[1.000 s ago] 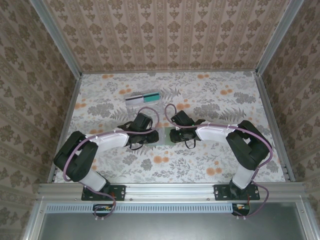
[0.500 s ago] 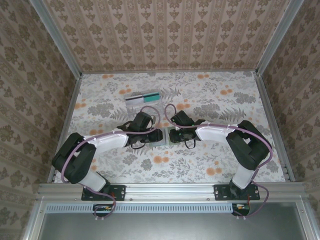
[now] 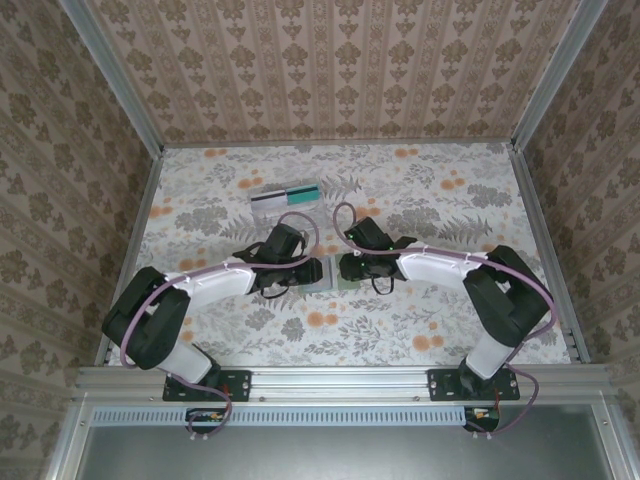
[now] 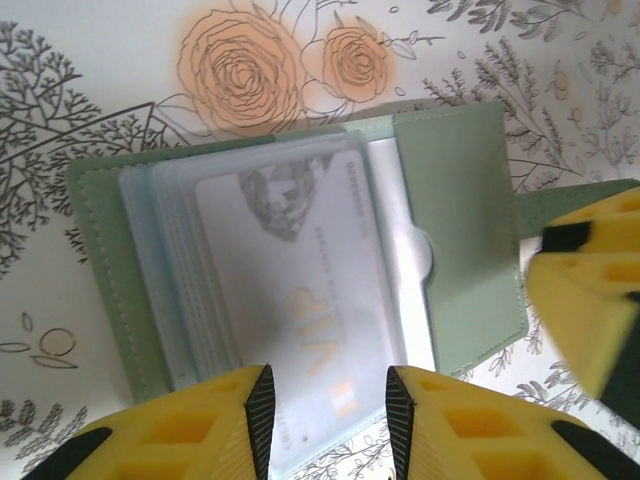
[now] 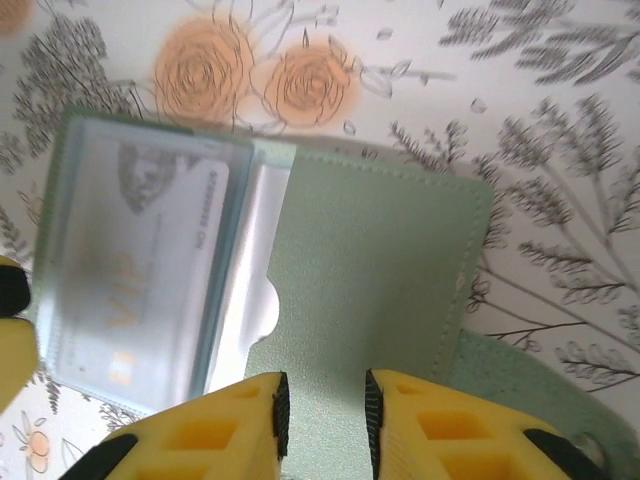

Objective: Take the credit cards out of the card holder

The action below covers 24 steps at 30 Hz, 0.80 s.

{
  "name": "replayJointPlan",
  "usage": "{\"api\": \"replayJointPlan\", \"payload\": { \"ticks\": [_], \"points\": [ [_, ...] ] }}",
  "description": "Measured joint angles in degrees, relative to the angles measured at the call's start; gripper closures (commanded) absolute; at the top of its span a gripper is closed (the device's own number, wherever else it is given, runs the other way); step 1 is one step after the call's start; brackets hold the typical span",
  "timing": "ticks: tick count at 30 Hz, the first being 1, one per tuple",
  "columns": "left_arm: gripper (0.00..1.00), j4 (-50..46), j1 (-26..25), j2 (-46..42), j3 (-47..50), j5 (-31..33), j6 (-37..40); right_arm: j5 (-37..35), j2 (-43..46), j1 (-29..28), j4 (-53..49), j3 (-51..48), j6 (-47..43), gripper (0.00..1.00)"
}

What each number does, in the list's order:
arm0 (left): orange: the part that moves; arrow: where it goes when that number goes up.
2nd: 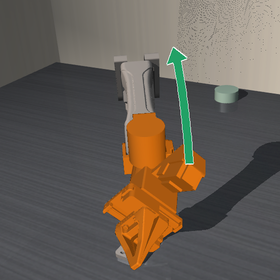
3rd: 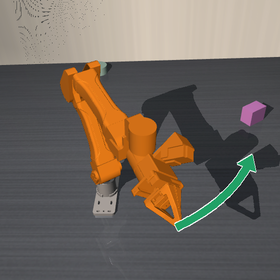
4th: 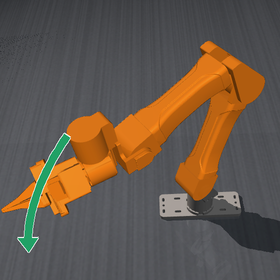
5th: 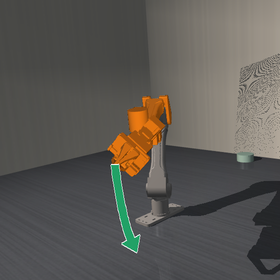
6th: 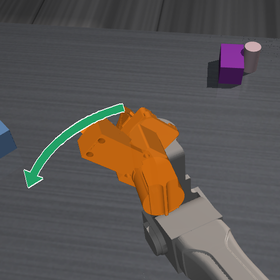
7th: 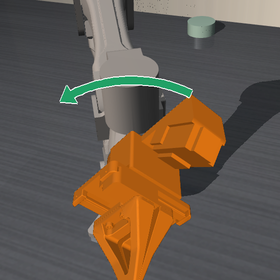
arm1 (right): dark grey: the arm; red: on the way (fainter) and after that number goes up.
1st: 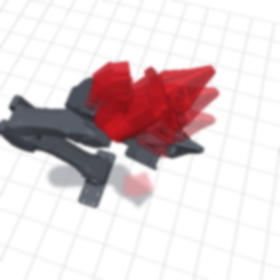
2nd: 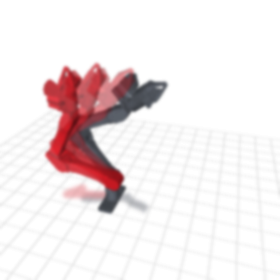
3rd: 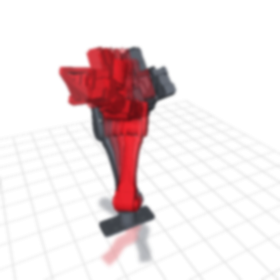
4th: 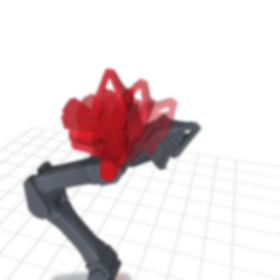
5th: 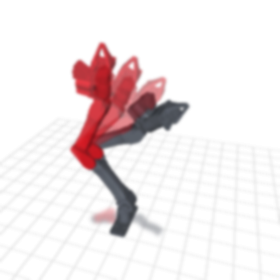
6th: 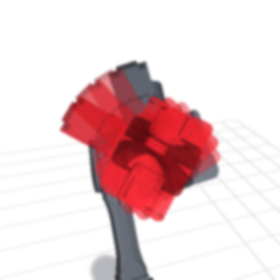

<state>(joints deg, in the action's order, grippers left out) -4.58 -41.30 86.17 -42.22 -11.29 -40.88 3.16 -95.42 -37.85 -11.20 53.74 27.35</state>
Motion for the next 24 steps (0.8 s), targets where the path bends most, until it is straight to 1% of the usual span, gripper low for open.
{"api": "replayJointPlan", "payload": {
  "ticks": [6,12,15,24],
  "points": [
    [0.62,-0.42,0.00,0.17,-0.11,1.07,0.00,-0.20,0.31,1.29,-0.57,-0.02,0.04,0.68],
    [0.59,-1.84,0.00,1.44,-0.46,1.73,0.02,-0.15,-2.27,1.38,-0.11,-0.61,0.09,0.68],
    [0.59,-2.60,0.00,1.88,-0.57,2.10,0.02,-0.11,-3.80,1.40,0.55,-0.87,0.31,0.68],
    [0.60,-2.93,0.02,3.34,-1.40,2.12,0.02,0.31,-3.89,1.49,2.34,-1.46,1.40,0.68]
  ]
}}
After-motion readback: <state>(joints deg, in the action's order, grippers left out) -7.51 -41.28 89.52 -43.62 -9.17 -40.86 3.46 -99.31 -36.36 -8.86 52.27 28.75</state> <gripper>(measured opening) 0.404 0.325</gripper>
